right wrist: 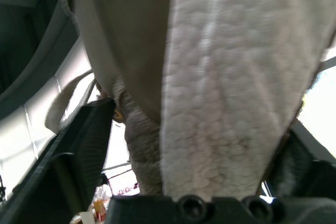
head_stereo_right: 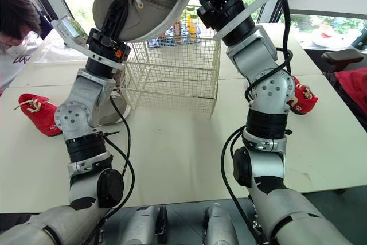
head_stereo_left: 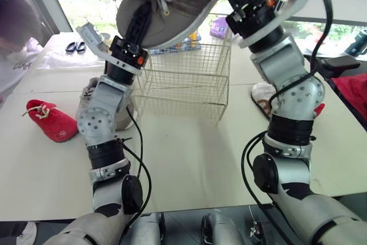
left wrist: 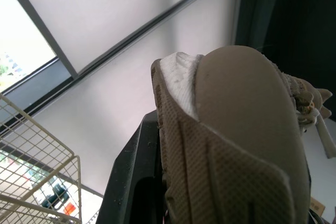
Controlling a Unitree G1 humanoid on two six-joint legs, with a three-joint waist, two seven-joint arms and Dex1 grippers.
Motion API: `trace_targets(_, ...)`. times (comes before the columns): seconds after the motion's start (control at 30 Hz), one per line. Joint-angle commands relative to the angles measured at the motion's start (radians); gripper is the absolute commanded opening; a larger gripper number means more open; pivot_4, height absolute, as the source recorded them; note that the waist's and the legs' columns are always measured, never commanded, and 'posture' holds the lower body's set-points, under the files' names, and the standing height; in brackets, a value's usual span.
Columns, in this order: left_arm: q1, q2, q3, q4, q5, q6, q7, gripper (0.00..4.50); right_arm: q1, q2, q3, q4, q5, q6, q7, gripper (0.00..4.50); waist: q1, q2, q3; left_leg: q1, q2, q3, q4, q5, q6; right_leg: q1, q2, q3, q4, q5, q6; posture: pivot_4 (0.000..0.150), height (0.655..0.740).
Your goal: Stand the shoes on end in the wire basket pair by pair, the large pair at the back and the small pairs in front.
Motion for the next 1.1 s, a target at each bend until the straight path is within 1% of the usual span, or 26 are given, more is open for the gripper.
trace_targets(0.03, 0.0, 0.015, -0.03, -0.029, -0.003, -0.017, -0.017, 1.17, -0.041, -0.01, -0.012, -0.034, 0.025, -0.016, 0.02, 2.62, 0.0, 0.0, 0.0, 0.0, 0.0, 0.0, 0.0, 0.0, 0.0, 0.0, 0.0, 0.0, 0.0, 0.0, 0.0, 0.15, 0.6938)
trace_targets(0.07, 0.002, 0.018, -0.033, -0.026, -0.001, -0.019, -0.019, 1.17, -0.04, -0.012, -0.009, -0.034, 0.019, -0.017, 0.023, 2.18, 0.0, 0.0, 0.0, 0.0, 0.0, 0.0, 0.0, 0.0, 0.0, 0.0, 0.0, 0.0, 0.0, 0.0, 0.0, 0.15, 0.6938)
trace_targets(0.1, 0.004, 0.021, -0.037, -0.024, 0.004, -0.021, -0.016, 1.17, -0.038, -0.015, -0.007, -0.034, 0.014, -0.016, 0.026, 1.88, 0.0, 0.0, 0.0, 0.0, 0.0, 0.0, 0.0, 0.0, 0.0, 0.0, 0.0, 0.0, 0.0, 0.0, 0.0, 0.15, 0.6938)
trace_targets(0.13, 0.006, 0.024, -0.04, -0.022, 0.006, -0.024, -0.014, 1.17, -0.037, -0.019, -0.004, -0.035, 0.01, -0.013, 0.029, 1.71, 0.0, 0.0, 0.0, 0.0, 0.0, 0.0, 0.0, 0.0, 0.0, 0.0, 0.0, 0.0, 0.0, 0.0, 0.0, 0.15, 0.6938)
trace_targets(0.27, 0.02, 0.044, -0.062, -0.025, 0.025, -0.019, -0.011, 2.62, -0.034, -0.048, 0.02, -0.036, -0.039, -0.015, 0.04, 1.66, 0.0, 0.0, 0.0, 0.0, 0.0, 0.0, 0.0, 0.0, 0.0, 0.0, 0.0, 0.0, 0.0, 0.0, 0.0, 0.15, 0.6938)
trace_targets(0.33, 0.038, 0.1, -0.098, -0.066, 0.094, -0.013, 0.001, 3.7, -0.065, -0.075, 0.023, -0.009, -0.141, -0.132, 0.084, 1.66, -0.001, 0.0, 0.0, 0.0, 0.0, 0.0, 0.0, 0.0, 0.0, 0.0, 0.0, 0.0, 0.0, 0.0, 0.0, 0.15, 0.6938)
trace_targets(0.4, 0.06, 0.172, -0.117, -0.119, 0.15, 0.001, 0.036, 3.7, -0.116, -0.152, 0.042, 0.061, -0.254, -0.229, 0.184, 1.66, -0.002, 0.0, 0.0, -0.001, 0.0, 0.0, -0.001, 0.0, 0.0, -0.001, 0.0, 0.0, 0.0, 0.0, 0.0, 0.15, 0.6938)
trace_targets(0.43, 0.068, 0.194, -0.122, -0.135, 0.161, 0.006, 0.046, 3.7, -0.133, -0.177, 0.05, 0.091, -0.287, -0.257, 0.219, 1.66, -0.002, 0.0, 0.0, -0.002, 0.0, 0.0, 0.0, 0.0, 0.0, -0.002, 0.0, 0.0, 0.0, 0.0, 0.0, 0.15, 0.6938)
trace_targets(0.5, 0.099, 0.26, -0.132, -0.207, 0.163, 0.039, 0.064, 3.7, -0.203, -0.257, 0.059, 0.219, -0.329, -0.284, 0.329, 1.66, -0.003, 0.001, 0.0, -0.004, 0.0, 0.0, 0.0, 0.0, 0.0, -0.004, 0.0, 0.0, 0.0, 0.0, 0.0, 0.15, 0.6938)
trace_targets(0.53, 0.122, 0.305, -0.136, -0.257, 0.164, 0.061, 0.066, 3.7, -0.249, -0.293, 0.069, 0.301, -0.366, -0.327, 0.394, 1.66, -0.003, 0.001, 0.001, -0.004, 0.0, 0.0, -0.001, 0.0, 0.0, -0.004, 0.0, 0.0, -0.001, 0.0, 0.0, 0.15, 0.6938)
trace_targets(0.63, 0.165, 0.402, -0.137, -0.361, 0.154, 0.106, 0.087, 3.7, -0.352, -0.356, 0.122, 0.52, -0.493, -0.458, 0.543, 1.66, -0.01, 0.001, 0.001, -0.004, 0.0, 0.0, -0.002, 0.0, 0.0, -0.004, 0.0, 0.0, -0.003, 0.0, 0.0, 0.15, 0.6938)
trace_targets(0.77, 0.225, 0.512, -0.104, -0.463, 0.09, 0.162, 0.102, 3.7, -0.463, -0.374, 0.182, 0.793, -0.631, -0.618, 0.7, 1.66, -0.025, 0.001, 0.001, -0.004, 0.0, 0.0, -0.002, 0.0, 0.0, -0.004, 0.0, 0.0, -0.003, 0.0, 0.0, 0.15, 0.6938)
trace_targets(0.87, 0.274, 0.559, -0.085, -0.502, 0.027, 0.182, 0.109, 3.7, -0.523, -0.369, 0.189, 0.949, -0.687, -0.701, 0.761, 1.66, -0.026, 0.001, 0.001, -0.004, 0.001, 0.0, -0.002, 0.0, 0.0, -0.004, 0.0, 0.0, -0.003, 0.0, 0.0, 0.15, 0.6938)
trace_targets(0.93, 0.341, 0.608, -0.085, -0.538, 0.038, 0.191, 0.066, 3.7, -0.551, -0.367, 0.21, 1.048, -0.743, -0.754, 0.806, 1.66, -0.027, 0.002, 0.001, -0.004, 0.001, 0.0, -0.003, 0.0, -0.001, -0.004, 0.0, 0.0, -0.003, 0.0, 0.0, 0.15, 0.6938)
trace_targets(0.97, 0.383, 0.64, -0.089, -0.553, 0.064, 0.192, 0.04, 3.7, -0.559, -0.366, 0.225, 1.088, -0.776, -0.797, 0.821, 1.66, -0.027, 0.002, 0.001, -0.004, 0.001, 0.001, -0.003, 0.0, -0.001, -0.005, 0.0, 0.0, -0.003, 0.0, 0.0, 0.15, 0.6938)
trace_targets(1.1, 0.491, 0.765, -0.075, -0.581, 0.121, 0.191, -0.061, 3.7, -0.585, -0.356, 0.214, 1.188, -0.815, -0.82, 0.864, 1.66, -0.024, 0.003, 0.002, -0.005, 0.001, 0.001, -0.003, 0.0, -0.001, -0.005, 0.0, 0.0, -0.004, 0.0, 0.0, 0.15, 0.6938)
